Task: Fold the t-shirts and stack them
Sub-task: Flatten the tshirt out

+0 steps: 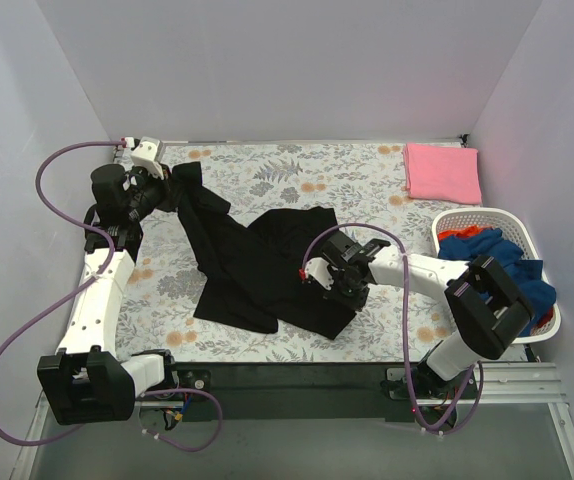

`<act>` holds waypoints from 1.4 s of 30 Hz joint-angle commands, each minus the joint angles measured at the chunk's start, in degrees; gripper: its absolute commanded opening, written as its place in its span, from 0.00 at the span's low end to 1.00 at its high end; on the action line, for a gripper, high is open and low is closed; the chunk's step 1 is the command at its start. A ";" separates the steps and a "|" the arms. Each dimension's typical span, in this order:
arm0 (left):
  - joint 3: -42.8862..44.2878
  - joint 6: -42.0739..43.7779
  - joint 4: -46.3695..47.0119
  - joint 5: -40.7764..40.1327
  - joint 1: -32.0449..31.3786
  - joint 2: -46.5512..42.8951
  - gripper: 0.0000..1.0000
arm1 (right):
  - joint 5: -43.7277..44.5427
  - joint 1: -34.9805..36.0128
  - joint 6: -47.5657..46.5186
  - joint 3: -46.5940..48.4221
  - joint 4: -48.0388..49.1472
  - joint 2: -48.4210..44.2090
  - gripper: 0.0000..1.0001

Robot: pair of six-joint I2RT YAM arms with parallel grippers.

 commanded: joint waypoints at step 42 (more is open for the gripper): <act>6.36 -1.75 -2.87 9.32 4.27 6.55 0.00 | -14.73 -17.88 -18.65 7.81 -11.84 -6.39 0.01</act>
